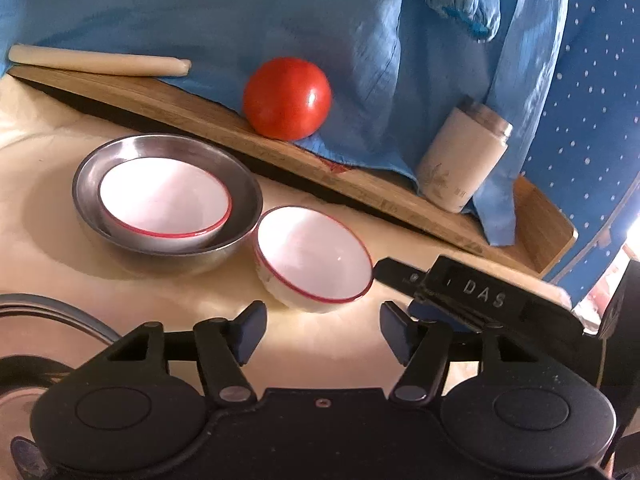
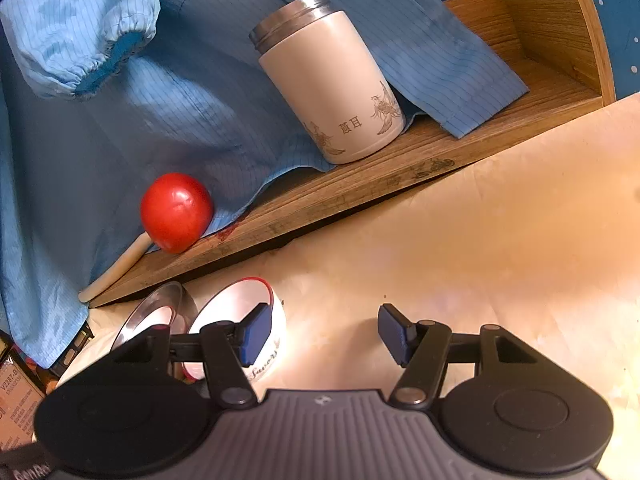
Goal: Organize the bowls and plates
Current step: 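Move both grippers to the rim of the second white bowl, then close both grippers on the second white bowl's rim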
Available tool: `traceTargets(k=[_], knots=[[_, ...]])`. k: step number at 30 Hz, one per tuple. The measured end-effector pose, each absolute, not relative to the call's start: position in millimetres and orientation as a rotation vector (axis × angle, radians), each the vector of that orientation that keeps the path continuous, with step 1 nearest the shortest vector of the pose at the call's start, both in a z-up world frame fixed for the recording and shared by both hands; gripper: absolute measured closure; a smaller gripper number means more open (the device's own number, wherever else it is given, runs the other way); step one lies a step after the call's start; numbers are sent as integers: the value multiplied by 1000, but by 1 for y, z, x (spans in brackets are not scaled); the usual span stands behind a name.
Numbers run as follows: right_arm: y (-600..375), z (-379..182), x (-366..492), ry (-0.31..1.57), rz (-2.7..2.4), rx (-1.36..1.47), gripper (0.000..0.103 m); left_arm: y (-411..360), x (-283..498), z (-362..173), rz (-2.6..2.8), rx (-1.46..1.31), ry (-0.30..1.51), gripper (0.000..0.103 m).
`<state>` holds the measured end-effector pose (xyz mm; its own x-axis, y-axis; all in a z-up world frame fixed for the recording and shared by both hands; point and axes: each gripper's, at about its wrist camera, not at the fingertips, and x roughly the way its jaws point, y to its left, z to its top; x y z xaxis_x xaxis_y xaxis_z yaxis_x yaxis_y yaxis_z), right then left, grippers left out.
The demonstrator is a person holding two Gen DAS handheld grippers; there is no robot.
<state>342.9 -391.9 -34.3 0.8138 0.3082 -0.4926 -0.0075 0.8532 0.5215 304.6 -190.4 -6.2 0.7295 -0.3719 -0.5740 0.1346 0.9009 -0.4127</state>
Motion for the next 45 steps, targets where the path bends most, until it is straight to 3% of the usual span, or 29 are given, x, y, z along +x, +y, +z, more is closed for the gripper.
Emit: traceTargets(k=[9, 16, 24, 45], knots=[[-392, -35, 343, 601, 179, 535, 38, -196, 301, -3, -322, -349, 657, 25], [-396, -36, 344, 601, 171, 568, 39, -195, 316, -3, -151, -488, 694, 28], [-391, -38, 354, 612, 179, 571, 51, -190, 325, -14, -17, -632, 711, 62], [-384, -31, 350, 547, 222, 541, 53, -185, 326, -18, 33, -625, 694, 74]])
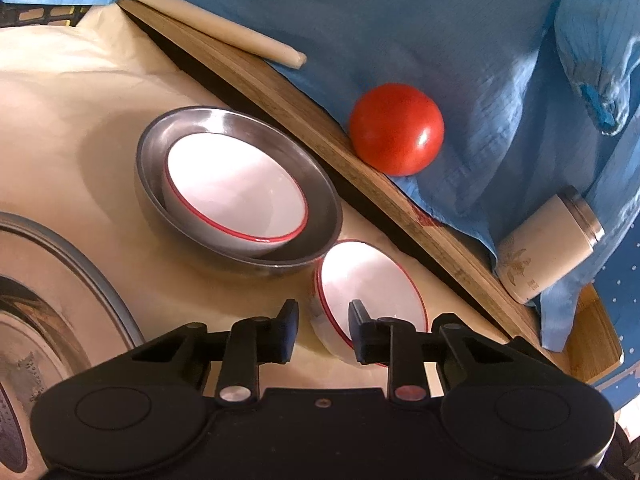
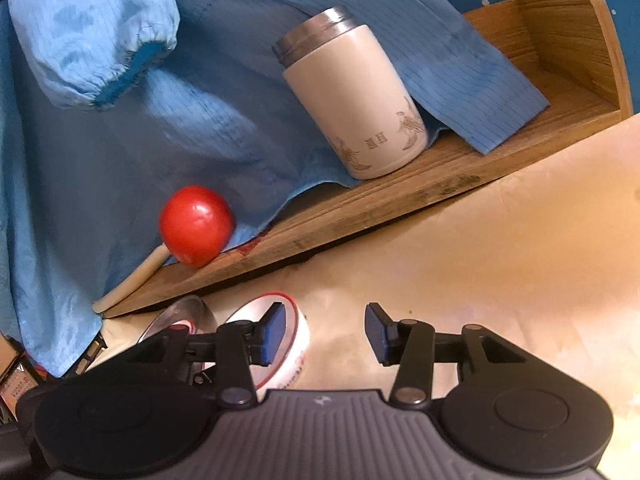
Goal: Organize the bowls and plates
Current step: 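Close both grippers on the second white bowl's rim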
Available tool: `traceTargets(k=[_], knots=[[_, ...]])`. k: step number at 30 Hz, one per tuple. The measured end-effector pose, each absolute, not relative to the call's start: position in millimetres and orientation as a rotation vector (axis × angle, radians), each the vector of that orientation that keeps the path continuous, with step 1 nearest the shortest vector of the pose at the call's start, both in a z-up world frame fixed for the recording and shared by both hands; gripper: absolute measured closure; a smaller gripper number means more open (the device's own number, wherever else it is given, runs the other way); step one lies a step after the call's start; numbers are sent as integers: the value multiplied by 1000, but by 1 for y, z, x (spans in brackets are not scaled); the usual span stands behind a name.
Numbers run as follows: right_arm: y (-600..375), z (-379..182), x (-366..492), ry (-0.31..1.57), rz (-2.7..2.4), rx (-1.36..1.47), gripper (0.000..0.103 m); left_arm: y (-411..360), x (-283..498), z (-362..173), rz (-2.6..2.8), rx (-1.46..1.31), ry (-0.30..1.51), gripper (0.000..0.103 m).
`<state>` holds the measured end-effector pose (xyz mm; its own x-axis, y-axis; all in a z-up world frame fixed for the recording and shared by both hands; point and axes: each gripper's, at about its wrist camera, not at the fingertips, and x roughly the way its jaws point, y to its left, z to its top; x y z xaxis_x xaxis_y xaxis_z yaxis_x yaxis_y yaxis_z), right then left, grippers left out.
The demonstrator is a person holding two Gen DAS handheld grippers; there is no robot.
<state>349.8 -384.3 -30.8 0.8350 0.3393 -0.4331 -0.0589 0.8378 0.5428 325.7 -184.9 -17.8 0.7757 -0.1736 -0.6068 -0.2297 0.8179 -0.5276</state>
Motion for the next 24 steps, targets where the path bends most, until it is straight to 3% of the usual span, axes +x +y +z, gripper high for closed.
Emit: traceTargets(k=[12, 15, 17, 24], knots=[[-372, -46, 366, 610, 277, 552, 62, -184, 329, -19, 34, -616, 693, 75], [-372, -48, 366, 609, 281, 574, 70, -185, 329, -20, 26, -621, 692, 76], [-373, -51, 367, 609, 306, 614, 81, -185, 330, -22, 23, -625, 693, 76], [-375, -52, 362, 606, 304, 631, 86, -194, 325, -25, 42, -576, 670, 83]])
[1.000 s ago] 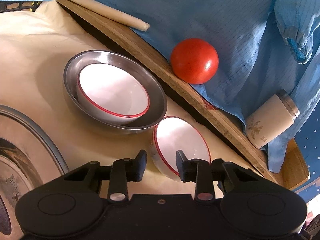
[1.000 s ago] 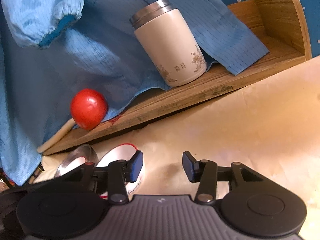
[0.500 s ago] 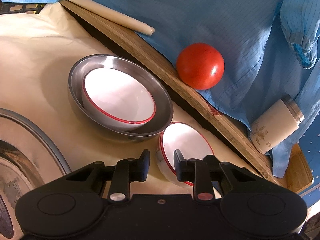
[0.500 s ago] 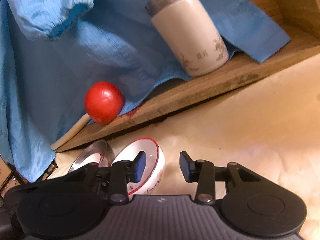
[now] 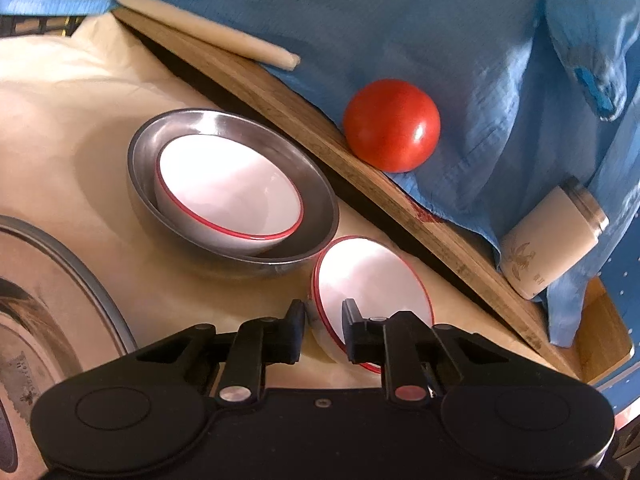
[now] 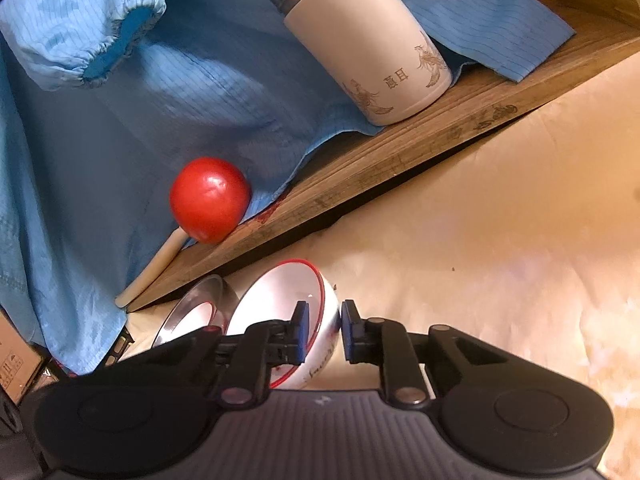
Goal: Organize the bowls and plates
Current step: 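Close both grippers on the second white bowl's rim, then lift the second white bowl with both grippers over the nested bowls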
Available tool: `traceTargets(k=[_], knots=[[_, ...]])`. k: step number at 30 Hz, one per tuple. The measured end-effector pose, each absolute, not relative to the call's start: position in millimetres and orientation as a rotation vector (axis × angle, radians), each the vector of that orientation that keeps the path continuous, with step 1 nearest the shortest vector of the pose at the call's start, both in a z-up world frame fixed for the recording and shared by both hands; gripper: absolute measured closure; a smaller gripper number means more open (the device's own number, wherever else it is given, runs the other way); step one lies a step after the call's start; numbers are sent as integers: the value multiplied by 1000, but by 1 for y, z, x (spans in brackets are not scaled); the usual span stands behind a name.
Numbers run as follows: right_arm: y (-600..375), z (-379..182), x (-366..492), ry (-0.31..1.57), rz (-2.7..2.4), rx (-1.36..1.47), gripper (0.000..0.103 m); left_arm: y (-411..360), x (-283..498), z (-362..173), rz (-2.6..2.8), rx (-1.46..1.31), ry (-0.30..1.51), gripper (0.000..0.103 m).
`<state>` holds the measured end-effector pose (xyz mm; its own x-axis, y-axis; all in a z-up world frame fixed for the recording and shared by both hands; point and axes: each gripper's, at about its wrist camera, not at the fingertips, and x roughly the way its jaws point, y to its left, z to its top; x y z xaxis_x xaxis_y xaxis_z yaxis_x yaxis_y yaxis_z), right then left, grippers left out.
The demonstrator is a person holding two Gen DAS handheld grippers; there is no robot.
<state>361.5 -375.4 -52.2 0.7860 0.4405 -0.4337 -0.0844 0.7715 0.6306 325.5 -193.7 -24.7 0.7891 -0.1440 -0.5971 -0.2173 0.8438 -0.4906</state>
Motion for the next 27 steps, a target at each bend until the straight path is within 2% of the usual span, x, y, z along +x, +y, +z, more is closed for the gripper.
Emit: traceTargets(k=[10, 20, 27], knots=[[-375, -46, 357, 619, 293, 625, 93, -213, 315, -24, 111, -450, 642, 89], [-382, -50, 353, 666, 287, 654, 93, -215, 308, -21, 117, -449, 619, 92], [-390, -46, 342, 633, 279, 664, 93, -216, 301, -17, 80, -500, 608, 92]])
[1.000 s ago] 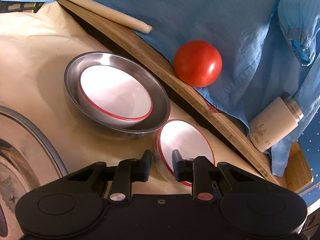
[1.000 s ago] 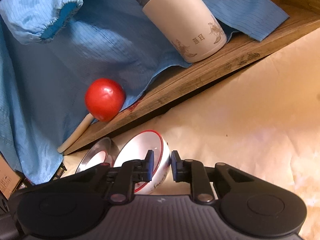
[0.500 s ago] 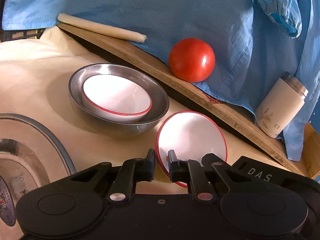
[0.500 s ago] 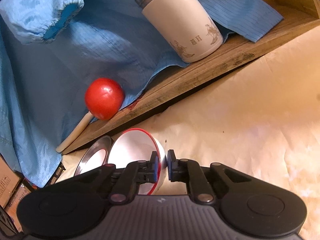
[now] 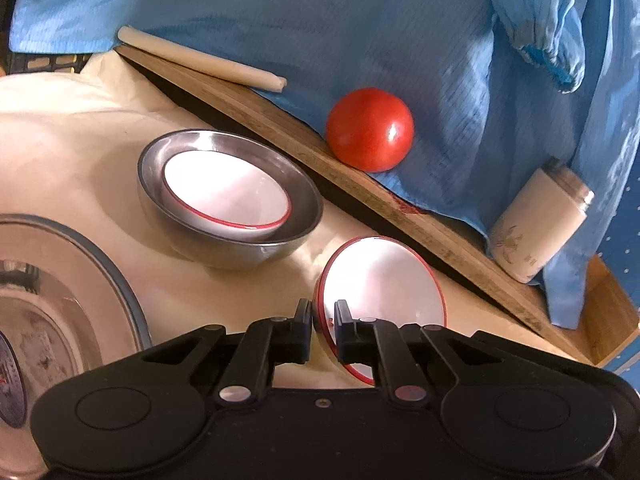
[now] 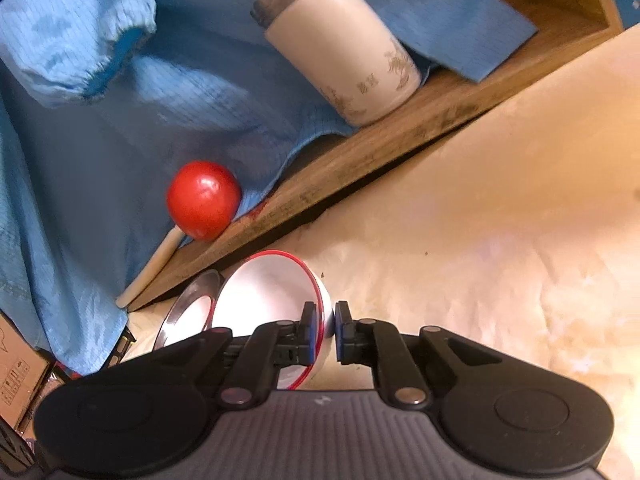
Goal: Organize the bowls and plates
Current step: 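Lift the second white bowl with both grippers over the nested bowls, then lower the second white bowl into the white bowl inside the steel bowl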
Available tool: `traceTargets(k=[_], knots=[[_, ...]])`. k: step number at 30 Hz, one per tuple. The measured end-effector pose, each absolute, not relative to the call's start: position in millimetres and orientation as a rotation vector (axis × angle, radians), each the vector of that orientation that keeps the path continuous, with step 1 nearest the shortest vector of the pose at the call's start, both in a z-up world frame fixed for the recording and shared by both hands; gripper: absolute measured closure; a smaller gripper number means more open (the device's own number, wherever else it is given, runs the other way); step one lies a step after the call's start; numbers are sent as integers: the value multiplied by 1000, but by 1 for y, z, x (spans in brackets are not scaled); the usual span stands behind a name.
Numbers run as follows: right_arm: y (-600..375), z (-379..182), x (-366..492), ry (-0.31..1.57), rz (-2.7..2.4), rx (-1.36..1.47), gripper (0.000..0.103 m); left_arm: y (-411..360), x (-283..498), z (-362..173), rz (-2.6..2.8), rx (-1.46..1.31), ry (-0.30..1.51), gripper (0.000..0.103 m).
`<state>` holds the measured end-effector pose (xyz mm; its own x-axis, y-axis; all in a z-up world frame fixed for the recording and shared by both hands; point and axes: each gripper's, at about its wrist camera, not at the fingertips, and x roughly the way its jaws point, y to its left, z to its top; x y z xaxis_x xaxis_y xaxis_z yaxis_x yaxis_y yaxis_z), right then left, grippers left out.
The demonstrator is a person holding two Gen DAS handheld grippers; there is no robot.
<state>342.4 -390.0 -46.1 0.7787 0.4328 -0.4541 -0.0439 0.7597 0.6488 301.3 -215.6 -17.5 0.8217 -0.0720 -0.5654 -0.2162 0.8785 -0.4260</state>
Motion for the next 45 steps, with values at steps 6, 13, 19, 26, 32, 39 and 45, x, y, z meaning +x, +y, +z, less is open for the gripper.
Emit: traceTargets(k=[6, 13, 19, 26, 32, 39, 45], knots=[[-397, -38, 325, 562, 276, 675, 93, -216, 290, -10, 15, -507, 562, 92], [-386, -21, 310, 508, 234, 615, 93, -207, 287, 0, -34, -559, 551, 92], [-362, -2, 310, 481, 264, 584, 93, -187, 283, 18, -21, -555, 494, 93], [-310, 9, 330, 484, 343, 545, 92, -140, 289, 32, 42, -553, 464, 93], [-270, 5, 346, 521, 379, 512, 92, -103, 301, 28, 92, -529, 493, 93], [-253, -9, 357, 550, 374, 494, 92, -83, 318, 17, 88, -526, 552, 93], [-256, -11, 354, 543, 357, 482, 91, -85, 320, 12, 70, -521, 564, 92]])
